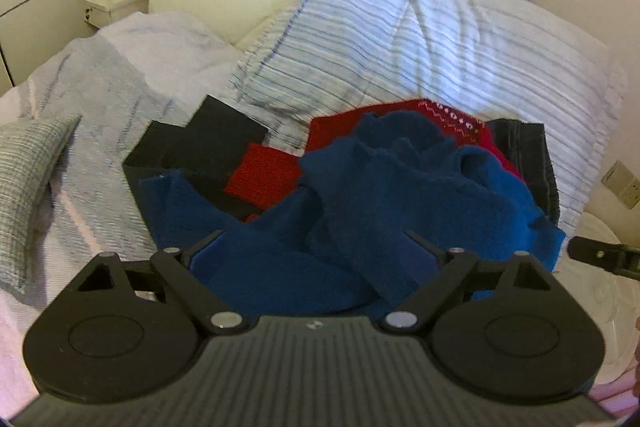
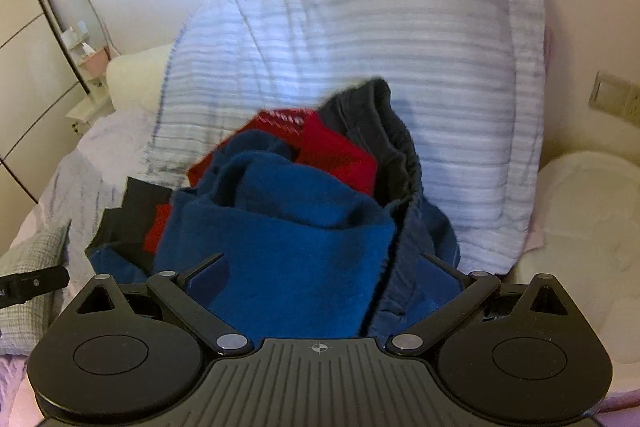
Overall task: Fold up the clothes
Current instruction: 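Grasp the dark blue sweater with both grippers and lift it from the pile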
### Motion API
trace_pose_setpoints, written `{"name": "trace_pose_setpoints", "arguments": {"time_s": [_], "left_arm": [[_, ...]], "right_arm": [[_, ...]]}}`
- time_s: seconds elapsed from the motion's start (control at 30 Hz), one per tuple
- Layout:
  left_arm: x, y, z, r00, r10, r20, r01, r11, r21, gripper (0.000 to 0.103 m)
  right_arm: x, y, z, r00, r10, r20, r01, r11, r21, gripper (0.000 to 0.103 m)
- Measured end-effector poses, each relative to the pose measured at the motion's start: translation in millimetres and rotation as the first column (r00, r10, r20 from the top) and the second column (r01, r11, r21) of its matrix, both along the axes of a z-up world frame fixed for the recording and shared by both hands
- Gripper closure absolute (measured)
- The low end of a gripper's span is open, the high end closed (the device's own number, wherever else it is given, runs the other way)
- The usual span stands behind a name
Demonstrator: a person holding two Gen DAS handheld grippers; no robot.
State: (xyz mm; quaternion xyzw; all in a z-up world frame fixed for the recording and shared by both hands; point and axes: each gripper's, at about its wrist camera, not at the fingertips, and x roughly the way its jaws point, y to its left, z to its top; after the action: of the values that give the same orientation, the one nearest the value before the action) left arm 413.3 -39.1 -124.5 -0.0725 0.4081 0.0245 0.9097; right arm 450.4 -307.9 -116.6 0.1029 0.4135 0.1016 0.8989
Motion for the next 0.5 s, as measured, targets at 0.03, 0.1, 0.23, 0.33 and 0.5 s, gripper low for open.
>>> {"name": "trace_pose_setpoints", "arguments": {"time_s": [0.03,0.1,0.23,0.33,0.5], "left_arm": [[6,-3,-4,1.000,-0.006,-0.002,0.006,1.000,-0.007,0.014],[17,-9,-11,1.000,-0.015,-0.019,0.014,1.000,-0.022,0.014],[39,-19,-25,0.998,-0.034,-0.045,0.031,0.998,-0.050,0.018],[55,-26,-31,0.997,-0.047,-0.056,0.042,0.996,-0.077,0.020],[79,-38,-45,0.995,-0.063,-0.075,0.057,0.995,-0.079,0.020]], "right_arm": [[6,-2,-5,1.000,-0.003,-0.015,0.003,1.000,0.005,0.012],[18,-7,-18,0.999,-0.011,-0.045,0.012,1.000,0.015,0.014],[36,-15,-30,0.998,-0.024,-0.061,0.026,0.999,0.034,0.014],[44,-16,-36,0.998,-0.004,-0.063,0.007,0.999,0.044,0.027],[55,-12,-46,0.993,0.064,-0.097,-0.059,0.997,0.052,0.041]]}}
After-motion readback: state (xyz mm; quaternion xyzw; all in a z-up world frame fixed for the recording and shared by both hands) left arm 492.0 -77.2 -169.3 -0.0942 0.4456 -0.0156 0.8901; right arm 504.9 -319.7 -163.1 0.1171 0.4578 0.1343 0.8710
